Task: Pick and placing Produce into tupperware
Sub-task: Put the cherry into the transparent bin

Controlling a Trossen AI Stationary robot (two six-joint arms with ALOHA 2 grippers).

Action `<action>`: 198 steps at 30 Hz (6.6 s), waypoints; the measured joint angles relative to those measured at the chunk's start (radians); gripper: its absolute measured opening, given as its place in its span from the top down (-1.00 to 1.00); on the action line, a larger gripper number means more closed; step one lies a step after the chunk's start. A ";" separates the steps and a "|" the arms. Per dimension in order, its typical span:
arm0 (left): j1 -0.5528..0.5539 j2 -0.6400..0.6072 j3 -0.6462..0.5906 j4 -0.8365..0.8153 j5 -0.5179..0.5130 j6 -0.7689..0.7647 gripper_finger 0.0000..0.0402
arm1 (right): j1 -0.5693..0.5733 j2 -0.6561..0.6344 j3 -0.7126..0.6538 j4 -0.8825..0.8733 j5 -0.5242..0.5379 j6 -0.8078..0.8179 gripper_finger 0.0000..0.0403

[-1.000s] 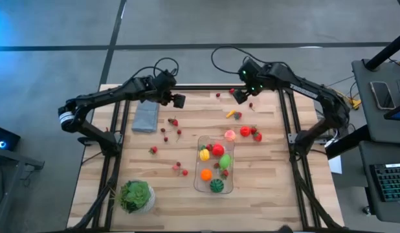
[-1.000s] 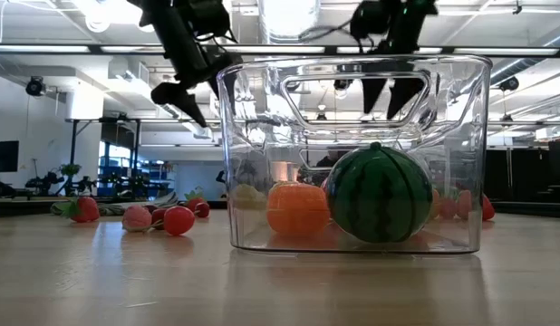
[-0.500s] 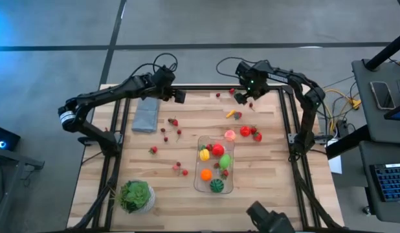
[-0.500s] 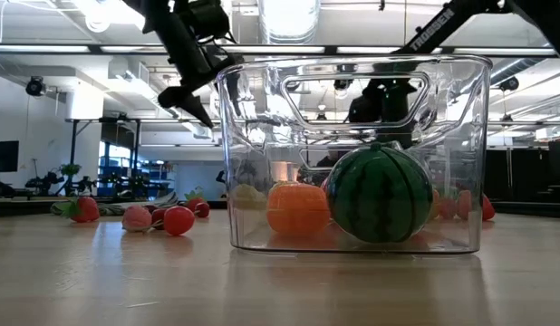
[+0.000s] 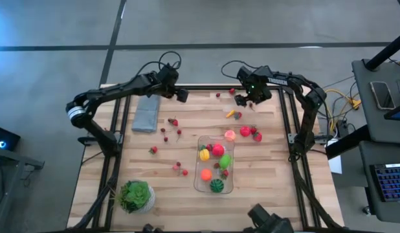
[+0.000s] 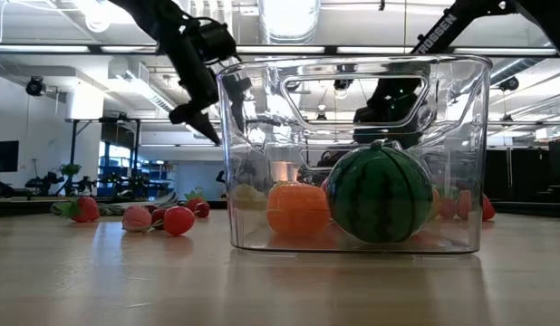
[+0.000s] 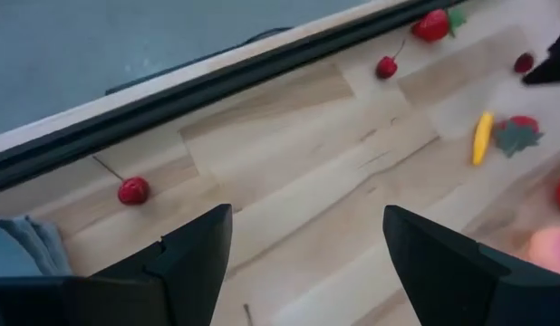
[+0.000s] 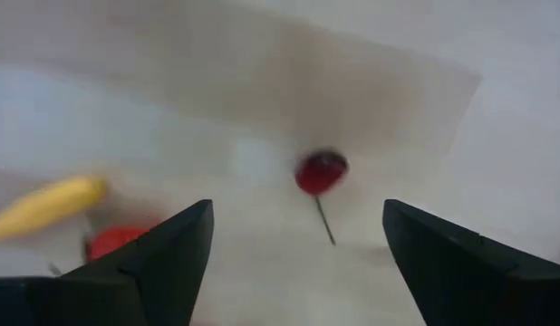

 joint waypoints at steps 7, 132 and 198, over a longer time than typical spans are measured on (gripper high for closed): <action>0.000 0.010 0.000 -0.003 0.020 0.047 -0.35 | -0.007 0.004 -0.001 0.028 0.019 0.046 -0.20; 0.149 0.274 -0.018 -0.003 0.056 0.037 -0.35 | 0.369 -0.371 -0.062 -0.294 0.083 0.203 0.07; 0.217 0.402 0.043 0.024 -0.063 -0.295 0.56 | 0.232 -0.371 -0.025 -0.123 0.102 0.014 0.07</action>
